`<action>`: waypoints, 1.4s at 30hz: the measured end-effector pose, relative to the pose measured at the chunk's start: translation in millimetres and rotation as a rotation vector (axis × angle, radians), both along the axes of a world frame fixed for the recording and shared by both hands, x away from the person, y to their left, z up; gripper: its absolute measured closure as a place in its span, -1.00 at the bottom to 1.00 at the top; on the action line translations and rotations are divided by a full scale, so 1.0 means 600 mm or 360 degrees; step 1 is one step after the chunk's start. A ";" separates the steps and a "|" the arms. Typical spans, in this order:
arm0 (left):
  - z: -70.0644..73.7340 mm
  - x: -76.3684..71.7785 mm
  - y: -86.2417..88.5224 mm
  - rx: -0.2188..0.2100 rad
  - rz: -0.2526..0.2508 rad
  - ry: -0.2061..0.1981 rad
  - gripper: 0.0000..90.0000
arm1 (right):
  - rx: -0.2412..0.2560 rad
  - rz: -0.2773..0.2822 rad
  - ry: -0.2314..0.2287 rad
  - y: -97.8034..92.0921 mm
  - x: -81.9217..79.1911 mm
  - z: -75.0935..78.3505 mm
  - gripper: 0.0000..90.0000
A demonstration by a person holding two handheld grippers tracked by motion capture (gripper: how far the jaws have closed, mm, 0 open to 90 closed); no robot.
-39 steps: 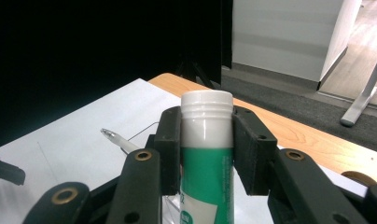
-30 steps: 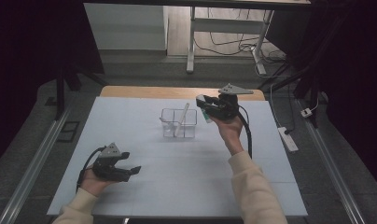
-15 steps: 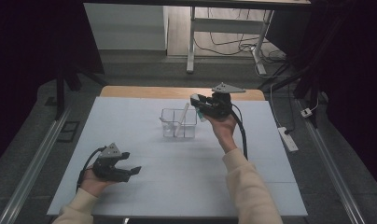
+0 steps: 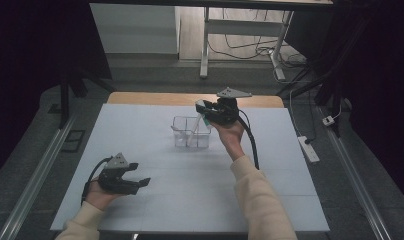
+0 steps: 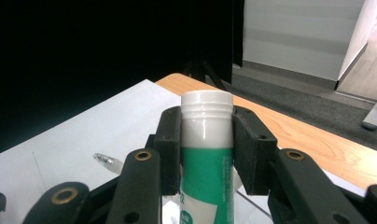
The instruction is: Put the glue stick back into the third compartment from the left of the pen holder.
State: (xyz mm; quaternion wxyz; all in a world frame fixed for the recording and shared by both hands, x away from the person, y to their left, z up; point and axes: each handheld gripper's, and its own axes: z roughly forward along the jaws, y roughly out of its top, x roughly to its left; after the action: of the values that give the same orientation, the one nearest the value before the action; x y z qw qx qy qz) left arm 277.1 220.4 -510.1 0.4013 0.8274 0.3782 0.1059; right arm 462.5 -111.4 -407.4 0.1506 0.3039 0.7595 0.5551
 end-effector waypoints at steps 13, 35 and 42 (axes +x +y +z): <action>0.000 0.001 0.001 -0.0005 -0.0001 0.0000 -0.48 | 0.0008 -0.0008 -0.0004 0.013 0.013 -0.018 0.43; -0.001 0.002 0.002 -0.0002 -0.0002 0.0005 -0.48 | -0.0059 -0.0008 0.0007 -0.001 0.006 -0.029 0.09; -0.001 0.001 0.001 -0.0006 0.0003 0.0000 -0.48 | -0.0075 0.0026 0.0042 -0.036 -0.015 -0.039 0.09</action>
State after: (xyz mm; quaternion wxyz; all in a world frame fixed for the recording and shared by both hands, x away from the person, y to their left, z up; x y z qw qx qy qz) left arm 277.9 221.1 -510.4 0.4027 0.8264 0.3791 0.1055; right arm 453.7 -132.8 -430.9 0.1429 0.3013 0.7767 0.5343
